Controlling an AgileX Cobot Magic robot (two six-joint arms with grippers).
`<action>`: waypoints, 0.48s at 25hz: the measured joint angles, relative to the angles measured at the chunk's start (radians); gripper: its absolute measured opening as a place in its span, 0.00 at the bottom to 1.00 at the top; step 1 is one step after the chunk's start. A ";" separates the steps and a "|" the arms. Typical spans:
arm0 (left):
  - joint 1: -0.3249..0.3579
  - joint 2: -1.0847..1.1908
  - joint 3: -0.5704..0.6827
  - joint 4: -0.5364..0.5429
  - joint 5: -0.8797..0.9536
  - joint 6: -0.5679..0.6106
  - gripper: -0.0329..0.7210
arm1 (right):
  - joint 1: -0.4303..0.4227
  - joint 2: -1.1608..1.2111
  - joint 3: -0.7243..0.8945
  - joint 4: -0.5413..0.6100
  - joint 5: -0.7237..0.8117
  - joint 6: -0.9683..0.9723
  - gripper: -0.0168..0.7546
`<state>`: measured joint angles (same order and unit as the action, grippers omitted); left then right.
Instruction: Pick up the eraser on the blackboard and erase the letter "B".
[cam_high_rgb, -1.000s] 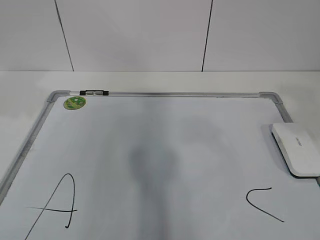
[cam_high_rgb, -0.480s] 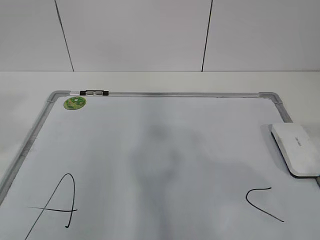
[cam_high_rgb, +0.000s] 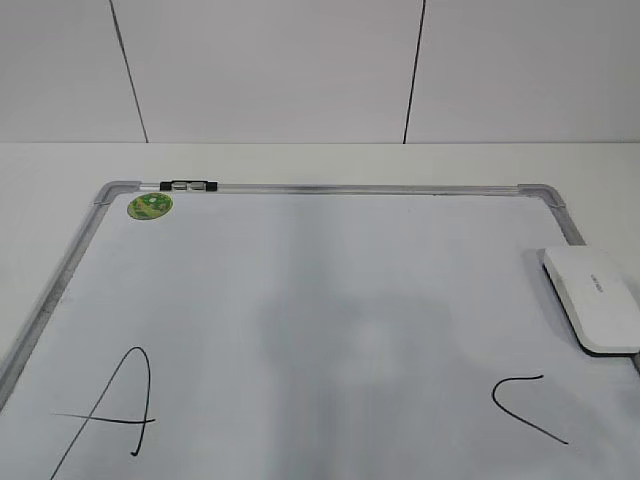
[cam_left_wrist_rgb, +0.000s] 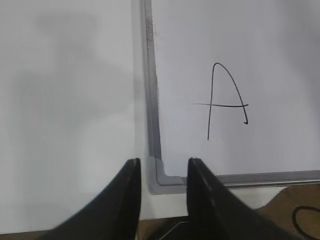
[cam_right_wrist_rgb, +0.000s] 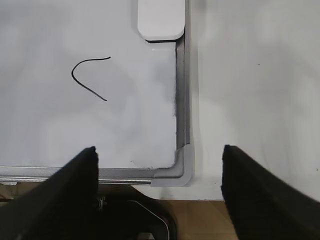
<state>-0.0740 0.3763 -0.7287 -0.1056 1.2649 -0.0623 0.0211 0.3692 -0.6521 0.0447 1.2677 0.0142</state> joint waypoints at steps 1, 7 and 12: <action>0.000 -0.025 0.019 0.000 0.002 0.007 0.36 | 0.000 -0.009 0.008 0.000 0.000 0.000 0.79; 0.000 -0.174 0.060 0.000 0.006 0.062 0.36 | 0.000 -0.153 0.044 -0.045 0.000 0.000 0.78; 0.000 -0.251 0.060 0.000 0.006 0.114 0.36 | 0.000 -0.289 0.068 -0.074 0.000 0.000 0.78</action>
<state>-0.0740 0.1253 -0.6691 -0.1056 1.2714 0.0516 0.0211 0.0798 -0.5838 -0.0297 1.2677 0.0142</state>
